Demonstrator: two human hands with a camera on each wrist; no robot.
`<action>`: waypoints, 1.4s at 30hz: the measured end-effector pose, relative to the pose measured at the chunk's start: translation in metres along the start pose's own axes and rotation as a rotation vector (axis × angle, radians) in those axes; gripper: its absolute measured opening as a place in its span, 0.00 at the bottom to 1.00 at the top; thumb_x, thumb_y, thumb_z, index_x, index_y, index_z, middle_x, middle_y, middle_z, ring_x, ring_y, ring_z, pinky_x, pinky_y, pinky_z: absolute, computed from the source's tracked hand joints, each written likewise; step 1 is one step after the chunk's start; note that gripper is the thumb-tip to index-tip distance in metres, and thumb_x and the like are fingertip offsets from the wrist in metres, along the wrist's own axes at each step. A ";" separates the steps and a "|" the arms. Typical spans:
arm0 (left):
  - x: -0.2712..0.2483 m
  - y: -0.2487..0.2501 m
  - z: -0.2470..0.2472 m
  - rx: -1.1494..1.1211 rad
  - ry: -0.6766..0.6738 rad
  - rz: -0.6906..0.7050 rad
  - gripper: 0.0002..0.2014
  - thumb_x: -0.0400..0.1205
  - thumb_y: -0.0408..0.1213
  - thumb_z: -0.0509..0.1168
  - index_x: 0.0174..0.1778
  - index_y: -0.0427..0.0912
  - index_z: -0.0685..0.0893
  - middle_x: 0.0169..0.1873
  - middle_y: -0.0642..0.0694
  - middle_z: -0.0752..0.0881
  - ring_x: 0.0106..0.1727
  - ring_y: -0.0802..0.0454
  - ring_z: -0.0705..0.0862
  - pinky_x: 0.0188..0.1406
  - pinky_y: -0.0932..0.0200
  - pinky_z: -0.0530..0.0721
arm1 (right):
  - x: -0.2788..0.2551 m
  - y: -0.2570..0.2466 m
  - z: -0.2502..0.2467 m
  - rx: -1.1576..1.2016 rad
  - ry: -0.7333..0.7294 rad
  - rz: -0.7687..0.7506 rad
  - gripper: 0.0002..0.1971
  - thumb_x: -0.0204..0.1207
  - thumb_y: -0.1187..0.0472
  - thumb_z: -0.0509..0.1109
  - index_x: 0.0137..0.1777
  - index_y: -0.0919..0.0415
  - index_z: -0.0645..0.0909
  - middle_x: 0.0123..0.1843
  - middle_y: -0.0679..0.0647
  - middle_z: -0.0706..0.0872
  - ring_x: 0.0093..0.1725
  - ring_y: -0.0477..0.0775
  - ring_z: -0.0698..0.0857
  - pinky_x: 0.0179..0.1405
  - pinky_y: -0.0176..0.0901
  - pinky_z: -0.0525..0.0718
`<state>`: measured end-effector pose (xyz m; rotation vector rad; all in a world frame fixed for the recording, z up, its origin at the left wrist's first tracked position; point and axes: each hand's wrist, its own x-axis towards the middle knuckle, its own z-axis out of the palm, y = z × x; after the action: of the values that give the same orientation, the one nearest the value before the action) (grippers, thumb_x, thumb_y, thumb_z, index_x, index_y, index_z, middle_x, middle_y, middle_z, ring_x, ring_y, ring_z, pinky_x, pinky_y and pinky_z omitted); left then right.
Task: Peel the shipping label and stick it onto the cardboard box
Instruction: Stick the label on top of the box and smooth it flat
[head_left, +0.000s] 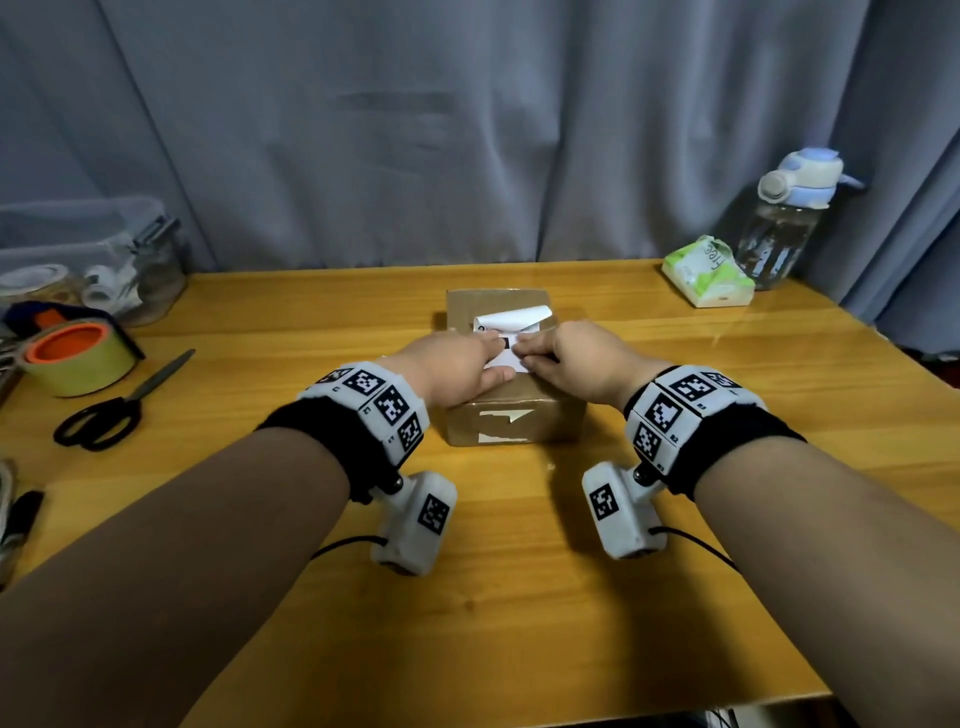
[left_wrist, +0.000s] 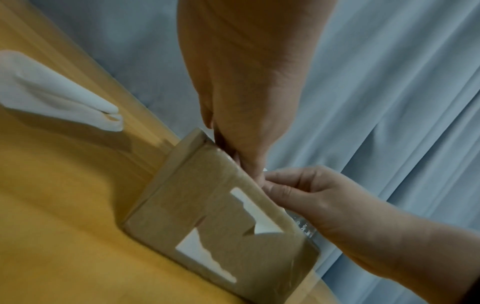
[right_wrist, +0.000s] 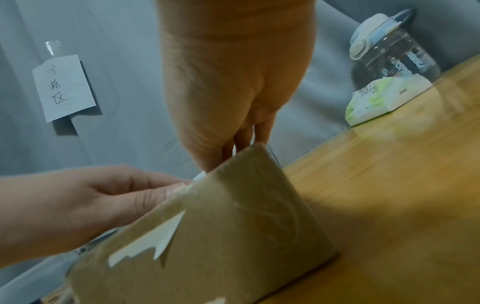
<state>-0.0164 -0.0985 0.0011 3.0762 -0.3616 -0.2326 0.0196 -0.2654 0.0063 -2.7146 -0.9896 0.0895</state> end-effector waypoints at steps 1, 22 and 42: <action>0.002 -0.002 -0.002 0.009 -0.024 0.007 0.25 0.84 0.54 0.50 0.72 0.43 0.70 0.78 0.44 0.70 0.74 0.39 0.73 0.74 0.45 0.70 | 0.002 -0.001 -0.001 0.002 -0.021 0.002 0.17 0.81 0.57 0.61 0.69 0.55 0.79 0.72 0.53 0.81 0.72 0.57 0.76 0.71 0.49 0.73; 0.037 -0.018 -0.035 0.101 -0.392 -0.071 0.54 0.71 0.71 0.55 0.81 0.46 0.33 0.83 0.52 0.35 0.83 0.50 0.34 0.81 0.36 0.34 | 0.057 0.011 -0.005 -0.027 -0.231 0.075 0.24 0.84 0.55 0.55 0.80 0.54 0.60 0.85 0.49 0.56 0.83 0.54 0.59 0.83 0.53 0.54; 0.042 -0.025 -0.019 0.020 -0.080 -0.047 0.48 0.72 0.74 0.43 0.82 0.48 0.43 0.84 0.48 0.43 0.84 0.51 0.37 0.78 0.33 0.28 | 0.059 0.014 -0.004 -0.074 -0.206 0.175 0.34 0.80 0.35 0.36 0.82 0.50 0.38 0.85 0.47 0.38 0.84 0.51 0.38 0.77 0.67 0.26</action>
<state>0.0328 -0.0836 0.0121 3.1039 -0.2963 -0.3565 0.0745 -0.2391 0.0083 -2.9007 -0.8185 0.3779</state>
